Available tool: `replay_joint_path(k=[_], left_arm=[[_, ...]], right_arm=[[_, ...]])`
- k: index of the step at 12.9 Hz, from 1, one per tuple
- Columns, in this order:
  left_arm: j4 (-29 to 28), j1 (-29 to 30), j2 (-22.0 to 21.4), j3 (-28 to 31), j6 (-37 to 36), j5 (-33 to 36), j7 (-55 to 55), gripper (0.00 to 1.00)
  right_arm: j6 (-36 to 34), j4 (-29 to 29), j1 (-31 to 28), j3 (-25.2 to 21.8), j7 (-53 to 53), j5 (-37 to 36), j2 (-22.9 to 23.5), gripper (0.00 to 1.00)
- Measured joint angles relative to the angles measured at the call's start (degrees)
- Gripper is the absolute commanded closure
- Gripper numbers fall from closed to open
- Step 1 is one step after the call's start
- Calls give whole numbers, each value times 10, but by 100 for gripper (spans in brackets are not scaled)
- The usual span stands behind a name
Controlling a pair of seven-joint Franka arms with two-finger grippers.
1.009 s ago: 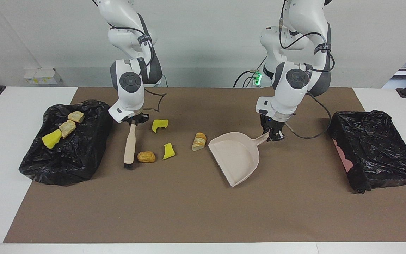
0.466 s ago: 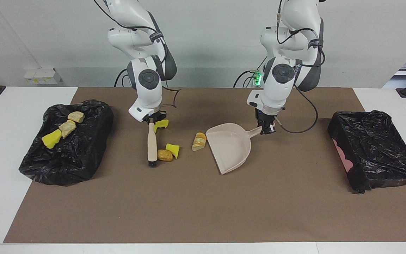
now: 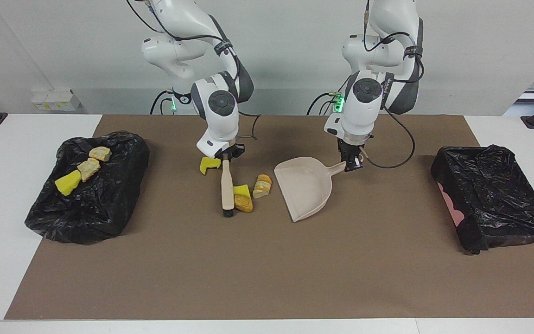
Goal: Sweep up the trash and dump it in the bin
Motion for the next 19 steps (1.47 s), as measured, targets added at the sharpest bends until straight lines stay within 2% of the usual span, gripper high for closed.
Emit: replay_joint_path(k=[4, 8, 11, 14, 19], left_arm=[[-20, 0, -2, 1, 19, 1, -14, 100], [-23, 0, -2, 1, 25, 1, -15, 100], [-24, 0, -2, 1, 30, 2, -15, 100], [-24, 1, -2, 1, 43, 3, -11, 100], [-24, 0, -2, 0, 52, 5, 15, 100]], right_arm=[[2, 76, 80, 1, 4, 94, 56, 100], [-8, 121, 100, 8, 2, 187, 75, 100], [-67, 142, 94, 5, 4, 190, 66, 100], [-154, 139, 37, 3, 8, 167, 30, 100], [-220, 73, -16, 1, 69, 66, -31, 100]])
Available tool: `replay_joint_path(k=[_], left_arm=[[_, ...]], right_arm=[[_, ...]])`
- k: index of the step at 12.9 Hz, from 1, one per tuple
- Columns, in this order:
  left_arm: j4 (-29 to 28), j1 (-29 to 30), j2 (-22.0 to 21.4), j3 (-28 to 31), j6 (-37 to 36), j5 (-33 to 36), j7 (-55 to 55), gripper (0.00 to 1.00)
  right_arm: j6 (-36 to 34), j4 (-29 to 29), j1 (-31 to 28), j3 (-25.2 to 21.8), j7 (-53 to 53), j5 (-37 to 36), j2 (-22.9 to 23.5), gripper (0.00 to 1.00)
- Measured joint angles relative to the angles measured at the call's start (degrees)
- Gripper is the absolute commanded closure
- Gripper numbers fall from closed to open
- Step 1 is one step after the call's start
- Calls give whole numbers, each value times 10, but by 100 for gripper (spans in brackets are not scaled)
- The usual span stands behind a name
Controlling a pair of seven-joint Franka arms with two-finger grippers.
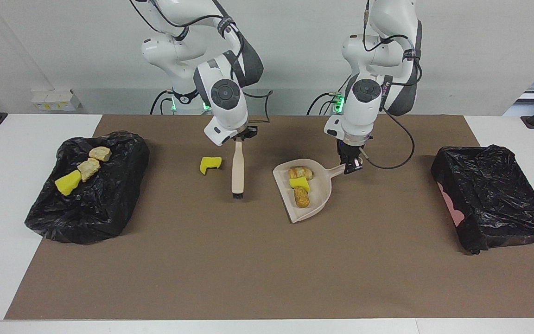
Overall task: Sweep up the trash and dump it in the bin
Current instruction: 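Sweep the crusts and sponges into the dustpan with the right gripper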
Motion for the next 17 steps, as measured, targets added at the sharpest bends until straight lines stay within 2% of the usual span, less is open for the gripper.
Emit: replay_joint_path(k=[4, 6, 11, 14, 17], left_arm=[[0, -21, 0, -4, 1, 0, 15, 100], [-2, -40, 0, -6, 0, 0, 15, 100], [-24, -69, -9, -6, 0, 0, 4, 100], [-34, -82, -15, -6, 0, 6, -18, 100], [-35, -82, -15, -5, 0, 6, -20, 100]], right_arm=[[-59, -60, -15, 0, 68, -49, -56, 100], [-66, -111, -17, 1, 92, -54, -99, 100], [37, -295, -6, 9, 116, -43, -225, 100], [111, -321, -3, 10, 112, -22, -229, 100], [197, -304, 25, 11, 110, 6, -177, 100]])
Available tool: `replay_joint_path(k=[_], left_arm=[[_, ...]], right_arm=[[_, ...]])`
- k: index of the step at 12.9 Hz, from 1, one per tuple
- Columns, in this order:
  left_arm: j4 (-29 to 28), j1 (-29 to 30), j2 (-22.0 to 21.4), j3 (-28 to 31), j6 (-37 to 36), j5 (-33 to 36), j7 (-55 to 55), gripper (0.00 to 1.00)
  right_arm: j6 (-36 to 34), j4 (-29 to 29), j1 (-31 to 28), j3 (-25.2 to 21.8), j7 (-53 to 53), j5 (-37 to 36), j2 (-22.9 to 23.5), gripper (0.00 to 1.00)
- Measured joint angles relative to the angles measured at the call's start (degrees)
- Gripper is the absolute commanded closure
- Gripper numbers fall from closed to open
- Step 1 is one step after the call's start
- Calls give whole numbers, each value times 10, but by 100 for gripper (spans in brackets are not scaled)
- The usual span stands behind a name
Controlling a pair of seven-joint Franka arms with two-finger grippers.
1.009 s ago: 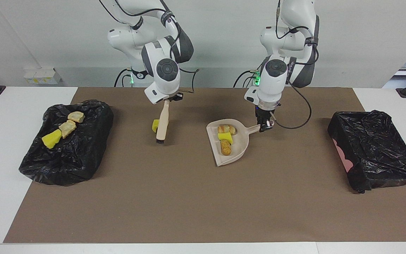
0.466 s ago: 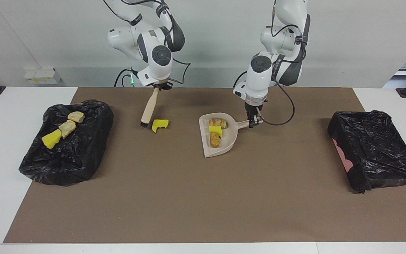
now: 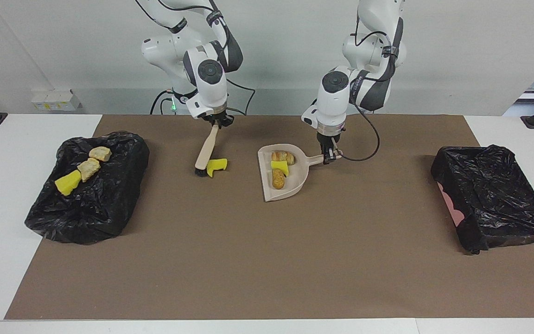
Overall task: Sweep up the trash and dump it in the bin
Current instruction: 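Sweep the crusts and sponges into the dustpan with the right gripper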
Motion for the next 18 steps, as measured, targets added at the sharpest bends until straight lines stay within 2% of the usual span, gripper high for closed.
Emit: replay_joint_path(k=[4, 7, 11, 14, 18], left_arm=[[-3, 2, 0, 3, 0, 0, -1, 100], [-5, 10, 0, 6, 0, 0, -1, 100], [-6, 19, 0, 8, 0, 0, -1, 100], [-8, 33, 0, 9, -2, 0, -1, 100], [-9, 34, 0, 8, -2, 0, -1, 100]], right_arm=[[7, 76, 17, 0, -24, 7, 70, 100], [8, 109, 29, 0, -83, 68, 92, 100], [12, 164, 74, 1, -113, 109, 143, 100], [12, 194, 79, 0, -172, 184, 161, 100], [10, 223, 82, 2, -194, 264, 162, 100]])
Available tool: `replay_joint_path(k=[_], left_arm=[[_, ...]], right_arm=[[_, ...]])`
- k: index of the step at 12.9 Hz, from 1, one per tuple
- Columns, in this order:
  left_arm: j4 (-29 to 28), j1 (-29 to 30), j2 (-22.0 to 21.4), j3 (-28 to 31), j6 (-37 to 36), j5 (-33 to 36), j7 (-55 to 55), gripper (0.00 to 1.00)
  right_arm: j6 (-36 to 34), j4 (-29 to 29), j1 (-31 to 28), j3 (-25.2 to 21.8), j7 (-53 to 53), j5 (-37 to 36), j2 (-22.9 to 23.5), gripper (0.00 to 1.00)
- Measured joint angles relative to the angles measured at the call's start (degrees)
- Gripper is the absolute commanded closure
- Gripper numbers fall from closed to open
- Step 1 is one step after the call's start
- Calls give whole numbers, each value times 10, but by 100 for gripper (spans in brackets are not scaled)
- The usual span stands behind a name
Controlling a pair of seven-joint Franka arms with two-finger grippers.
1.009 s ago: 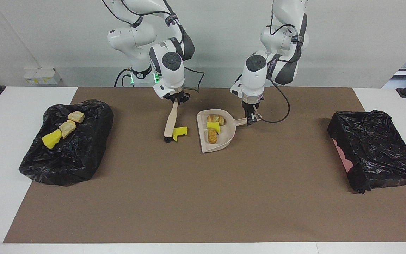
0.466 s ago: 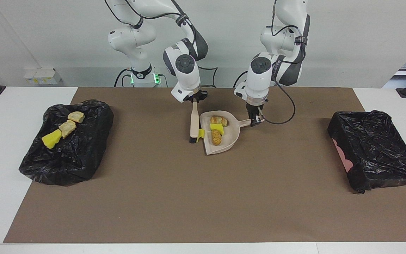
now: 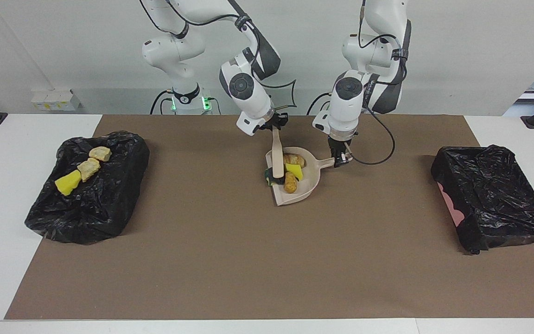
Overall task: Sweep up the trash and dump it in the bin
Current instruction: 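Sweep the crusts and sponges into the dustpan with the right gripper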
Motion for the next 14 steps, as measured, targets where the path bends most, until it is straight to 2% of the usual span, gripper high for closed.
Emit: replay_joint_path(k=[3, 8, 11, 14], left_arm=[[-1, 0, 0, 0, -5, 0, -15, 100], [-1, -1, 0, -2, -11, 0, -41, 100], [-1, -1, 0, -2, -12, 0, -43, 100], [3, 8, 0, 0, -13, 0, -45, 100]], right_arm=[[-6, 18, 4, 1, 0, 39, -2, 100], [-76, 34, -7, -8, 0, 37, -25, 100], [-125, 56, -39, -9, 0, -22, -34, 100], [-137, 62, -46, -9, 0, -109, -34, 100]])
